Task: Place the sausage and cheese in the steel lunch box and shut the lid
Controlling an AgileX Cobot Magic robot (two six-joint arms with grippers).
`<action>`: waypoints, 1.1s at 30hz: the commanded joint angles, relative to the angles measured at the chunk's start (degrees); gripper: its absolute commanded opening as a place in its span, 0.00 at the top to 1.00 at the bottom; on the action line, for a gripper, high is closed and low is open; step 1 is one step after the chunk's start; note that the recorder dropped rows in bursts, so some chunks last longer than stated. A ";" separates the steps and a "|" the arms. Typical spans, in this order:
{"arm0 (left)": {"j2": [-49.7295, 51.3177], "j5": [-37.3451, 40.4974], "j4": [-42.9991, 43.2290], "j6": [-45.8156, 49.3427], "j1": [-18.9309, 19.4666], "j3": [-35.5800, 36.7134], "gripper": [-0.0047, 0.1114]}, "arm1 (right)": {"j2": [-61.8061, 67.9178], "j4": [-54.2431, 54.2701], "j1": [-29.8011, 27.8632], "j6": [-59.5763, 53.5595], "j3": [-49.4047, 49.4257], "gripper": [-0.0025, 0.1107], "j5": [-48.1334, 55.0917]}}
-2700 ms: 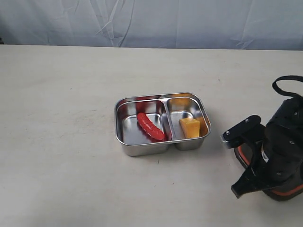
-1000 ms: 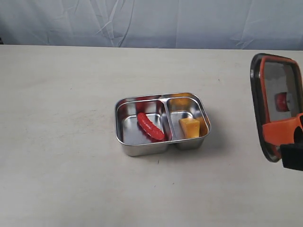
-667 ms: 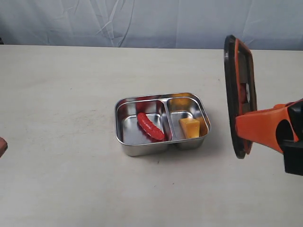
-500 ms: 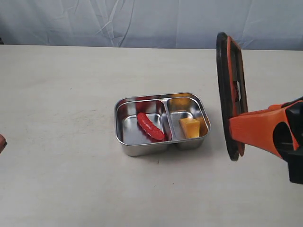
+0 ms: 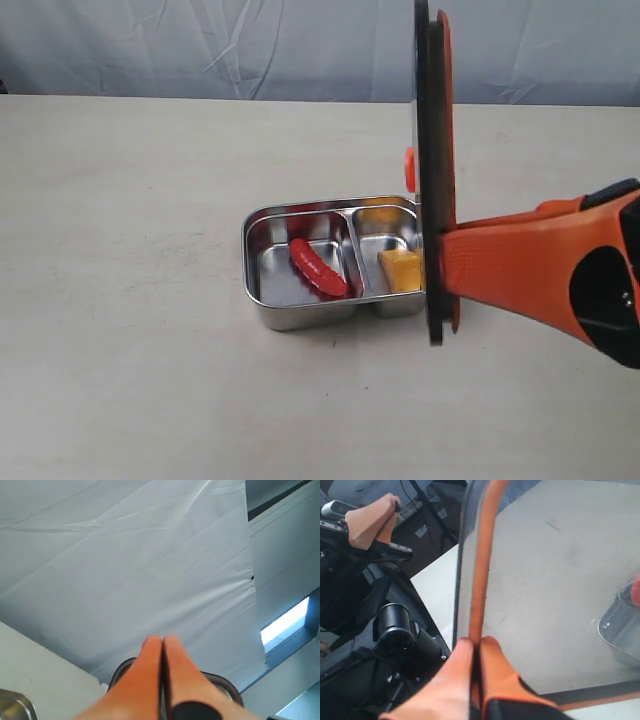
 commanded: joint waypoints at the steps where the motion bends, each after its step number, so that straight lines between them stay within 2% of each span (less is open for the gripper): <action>1: 14.29 10.15 -0.57 11.04 -0.44 -3.97 0.96 | -0.46 5.11 -0.24 -4.13 -0.41 0.99 2.14; 4: 32.56 19.57 -0.57 21.58 -0.44 -8.68 0.96 | -0.46 7.62 -0.24 -6.20 -0.41 0.99 5.31; 6: 40.48 23.60 -0.57 25.10 -0.44 -11.38 0.96 | -0.46 7.62 -0.24 -6.48 -0.41 0.99 7.33; 10: 53.45 37.02 -0.57 29.47 -0.33 -17.42 0.96 | -0.46 7.62 -0.24 -7.27 -0.41 0.99 10.83; 12: 57.24 40.72 -0.57 30.44 -0.07 -19.10 0.96 | -0.46 7.62 -0.24 -7.52 -0.41 0.99 11.75; 15: 59.77 41.38 -0.57 31.19 1.90 -19.51 0.96 | -0.46 7.38 -0.24 -9.26 -0.41 0.99 13.40; 18: 60.22 43.20 -0.57 33.73 6.46 -19.51 0.96 | -0.46 8.66 -0.24 -11.92 -0.41 0.99 16.42; 20: 61.24 48.14 -0.57 36.20 9.75 -19.59 0.96 | -0.46 10.66 -0.24 -14.99 -0.41 0.99 18.10; 23: 65.11 48.24 -0.57 37.17 13.33 -19.73 0.96 | -0.46 15.92 -0.24 -19.59 -0.41 0.99 18.60; 33: 79.03 48.24 -0.57 34.86 13.83 -19.73 0.96 | 0.29 18.42 -0.24 -22.23 -0.41 0.99 14.40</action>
